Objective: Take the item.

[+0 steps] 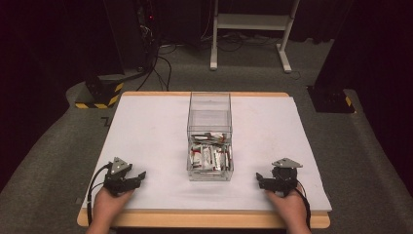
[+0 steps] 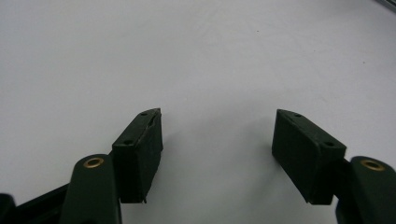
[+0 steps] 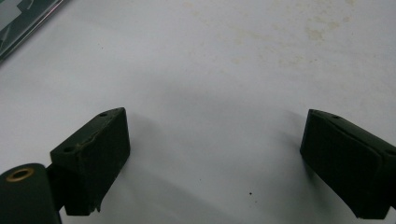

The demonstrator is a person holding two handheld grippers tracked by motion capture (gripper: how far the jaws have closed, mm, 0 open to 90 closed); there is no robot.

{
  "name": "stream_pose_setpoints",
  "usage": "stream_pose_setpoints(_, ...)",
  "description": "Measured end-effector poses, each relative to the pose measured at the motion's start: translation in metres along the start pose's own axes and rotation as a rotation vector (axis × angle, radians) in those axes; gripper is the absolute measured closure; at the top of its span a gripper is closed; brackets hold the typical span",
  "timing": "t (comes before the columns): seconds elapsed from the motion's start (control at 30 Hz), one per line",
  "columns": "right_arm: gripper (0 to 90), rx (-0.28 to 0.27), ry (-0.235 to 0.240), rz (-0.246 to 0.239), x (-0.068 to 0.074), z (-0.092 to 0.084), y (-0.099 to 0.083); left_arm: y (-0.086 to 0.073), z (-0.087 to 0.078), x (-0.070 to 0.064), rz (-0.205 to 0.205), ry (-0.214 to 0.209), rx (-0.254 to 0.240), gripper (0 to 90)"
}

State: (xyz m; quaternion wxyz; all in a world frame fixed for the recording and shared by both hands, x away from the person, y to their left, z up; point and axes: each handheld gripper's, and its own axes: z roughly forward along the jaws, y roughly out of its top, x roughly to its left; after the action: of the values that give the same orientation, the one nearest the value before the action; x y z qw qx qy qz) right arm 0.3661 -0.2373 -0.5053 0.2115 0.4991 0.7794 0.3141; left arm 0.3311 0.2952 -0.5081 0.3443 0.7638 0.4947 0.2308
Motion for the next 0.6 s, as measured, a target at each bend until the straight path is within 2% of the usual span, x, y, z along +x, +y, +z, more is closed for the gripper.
stream_pose_setpoints(0.17, 8.0, 0.0, 0.0, 0.0, 0.0, 0.0, 0.0, 0.001, -0.001, -0.004, -0.012, 0.004, 0.004, 37.3)
stream_pose_setpoints(0.3, 8.0, 0.0, 0.0, 0.0, 0.0, 0.0, 0.0, 0.003, -0.001, -0.007, -0.022, -0.024, -0.001, 37.1)
stream_pose_setpoints(0.6, 8.0, 0.0, 0.001, 0.001, 0.0, 0.0, 0.0, 0.012, -0.003, -0.021, 0.016, -0.06, -0.032, 37.5)
